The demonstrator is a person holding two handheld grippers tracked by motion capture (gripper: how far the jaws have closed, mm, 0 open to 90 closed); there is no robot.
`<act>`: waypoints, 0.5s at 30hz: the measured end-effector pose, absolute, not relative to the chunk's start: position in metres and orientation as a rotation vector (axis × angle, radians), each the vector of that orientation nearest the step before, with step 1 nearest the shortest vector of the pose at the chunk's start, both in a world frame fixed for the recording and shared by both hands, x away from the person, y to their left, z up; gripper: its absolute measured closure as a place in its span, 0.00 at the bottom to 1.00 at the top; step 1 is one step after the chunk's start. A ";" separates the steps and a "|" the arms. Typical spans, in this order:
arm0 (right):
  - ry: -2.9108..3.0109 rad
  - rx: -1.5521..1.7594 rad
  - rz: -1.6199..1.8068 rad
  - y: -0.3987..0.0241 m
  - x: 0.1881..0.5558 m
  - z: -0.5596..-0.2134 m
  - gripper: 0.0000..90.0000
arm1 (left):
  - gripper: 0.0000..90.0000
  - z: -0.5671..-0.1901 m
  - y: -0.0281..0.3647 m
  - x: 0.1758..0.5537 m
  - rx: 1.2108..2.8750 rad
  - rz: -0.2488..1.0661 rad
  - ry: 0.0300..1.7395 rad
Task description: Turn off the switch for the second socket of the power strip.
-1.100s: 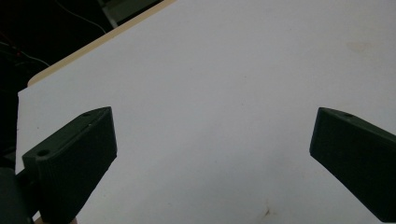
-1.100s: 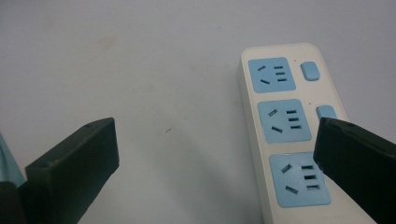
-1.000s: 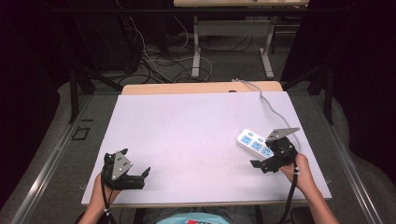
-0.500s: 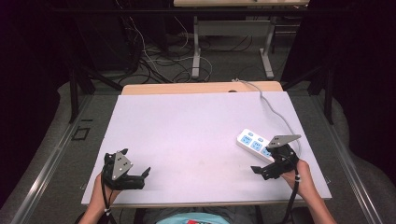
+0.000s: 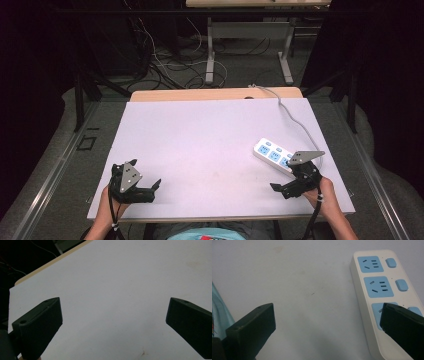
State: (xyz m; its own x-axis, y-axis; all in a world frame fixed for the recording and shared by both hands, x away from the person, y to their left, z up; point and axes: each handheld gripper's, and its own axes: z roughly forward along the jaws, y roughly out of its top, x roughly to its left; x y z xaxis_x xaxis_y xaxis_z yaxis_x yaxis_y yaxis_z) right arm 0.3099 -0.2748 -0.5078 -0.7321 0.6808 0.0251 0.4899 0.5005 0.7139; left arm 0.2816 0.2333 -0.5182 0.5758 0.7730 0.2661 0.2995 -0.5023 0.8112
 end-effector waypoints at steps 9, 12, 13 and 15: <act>2.468 0.998 1.075 -0.277 0.304 -0.513 0.00 | 0.00 -0.518 0.233 0.282 2.079 0.796 0.852; 2.461 1.016 1.075 -0.277 0.303 -0.513 0.00 | 0.00 -0.518 0.233 0.282 2.078 0.793 0.852; 2.459 1.017 1.076 -0.277 0.303 -0.513 0.00 | 0.00 -0.518 0.233 0.282 2.079 0.796 0.853; 2.472 1.010 1.068 -0.277 0.303 -0.512 0.00 | 0.00 -0.519 0.233 0.282 2.070 0.793 0.859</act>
State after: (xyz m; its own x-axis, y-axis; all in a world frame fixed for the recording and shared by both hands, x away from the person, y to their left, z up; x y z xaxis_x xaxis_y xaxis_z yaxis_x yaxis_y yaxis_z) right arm 0.3032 -0.2772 -0.5123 -0.7226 0.6906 0.0303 0.4955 0.4869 0.7193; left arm 0.2816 0.2328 -0.5187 0.5836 0.7724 0.2504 0.3107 -0.4973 0.8101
